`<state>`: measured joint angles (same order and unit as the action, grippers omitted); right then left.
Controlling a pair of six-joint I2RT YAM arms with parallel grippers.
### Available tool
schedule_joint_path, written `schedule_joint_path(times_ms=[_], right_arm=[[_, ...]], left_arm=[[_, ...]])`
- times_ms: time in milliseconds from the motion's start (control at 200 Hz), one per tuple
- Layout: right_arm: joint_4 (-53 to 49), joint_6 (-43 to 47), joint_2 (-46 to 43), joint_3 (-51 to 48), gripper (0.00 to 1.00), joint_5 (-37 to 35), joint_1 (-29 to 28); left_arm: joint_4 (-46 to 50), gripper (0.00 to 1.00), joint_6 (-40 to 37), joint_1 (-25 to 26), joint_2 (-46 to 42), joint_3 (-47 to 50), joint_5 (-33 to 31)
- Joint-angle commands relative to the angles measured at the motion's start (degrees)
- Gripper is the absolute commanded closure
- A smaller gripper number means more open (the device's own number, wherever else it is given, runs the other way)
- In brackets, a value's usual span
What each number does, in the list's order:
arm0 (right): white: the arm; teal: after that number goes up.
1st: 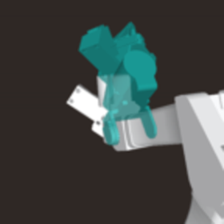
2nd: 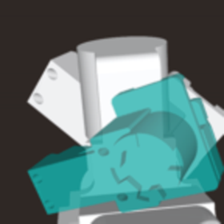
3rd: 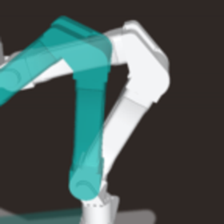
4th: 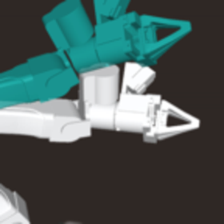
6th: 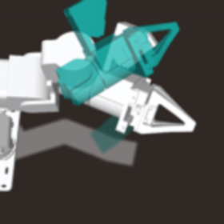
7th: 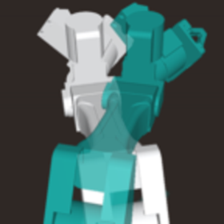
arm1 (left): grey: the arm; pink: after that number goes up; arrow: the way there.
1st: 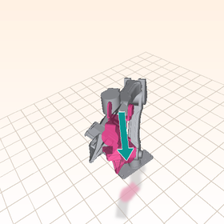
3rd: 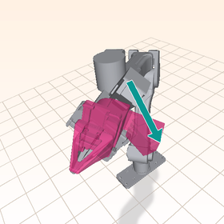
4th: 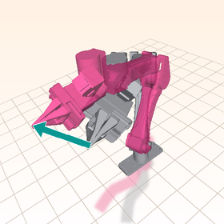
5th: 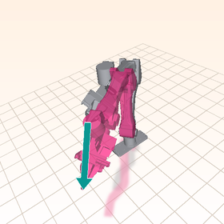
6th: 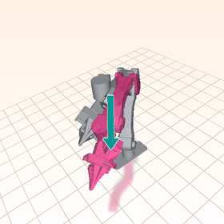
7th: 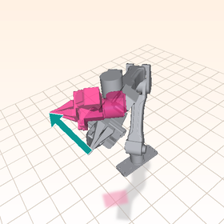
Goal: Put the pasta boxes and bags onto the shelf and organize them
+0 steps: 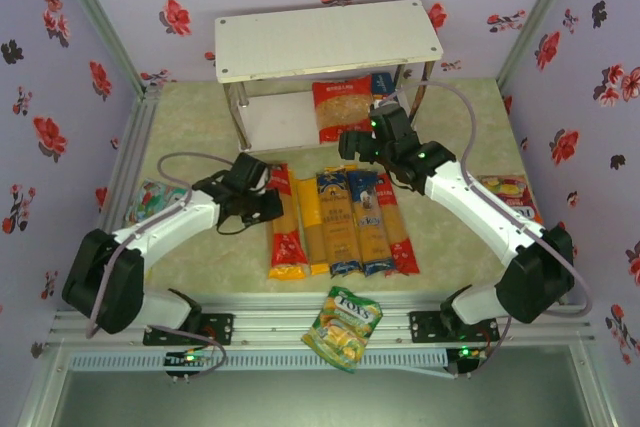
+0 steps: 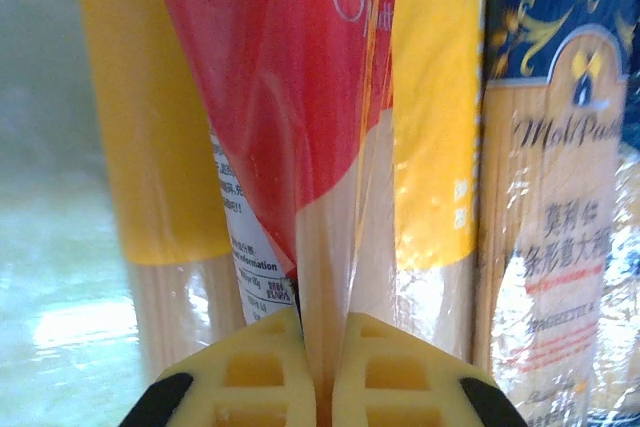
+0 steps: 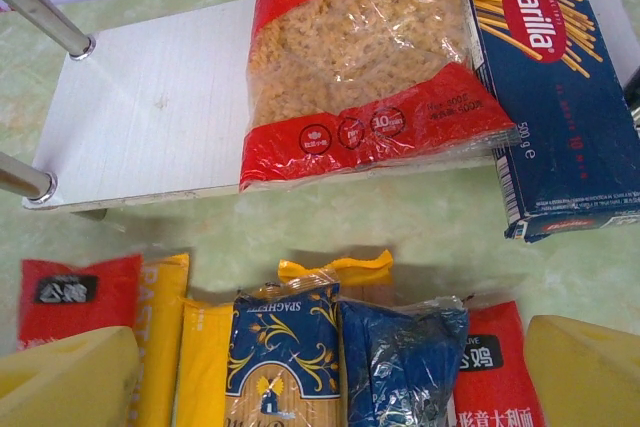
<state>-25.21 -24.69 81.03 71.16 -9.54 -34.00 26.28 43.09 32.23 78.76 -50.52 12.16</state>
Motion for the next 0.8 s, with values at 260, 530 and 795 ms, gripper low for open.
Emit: schedule_joint_path(times_ms=[260,530,795], right_arm=[[-1.23,-0.93,0.91,2.48,0.01,0.49,-0.01],[-2.59,-0.49,4.01,5.16,0.01,0.97,-0.37],[-3.36,1.06,6.2,7.81,0.01,0.79,-0.32]], left_arm=[[-7.37,1.0,-10.67,-8.15,6.0,-17.08,6.52],[-15.99,1.0,-14.43,-10.74,22.73,-29.75,7.61],[-20.66,1.0,-14.57,-11.48,30.74,-39.7,6.54]])
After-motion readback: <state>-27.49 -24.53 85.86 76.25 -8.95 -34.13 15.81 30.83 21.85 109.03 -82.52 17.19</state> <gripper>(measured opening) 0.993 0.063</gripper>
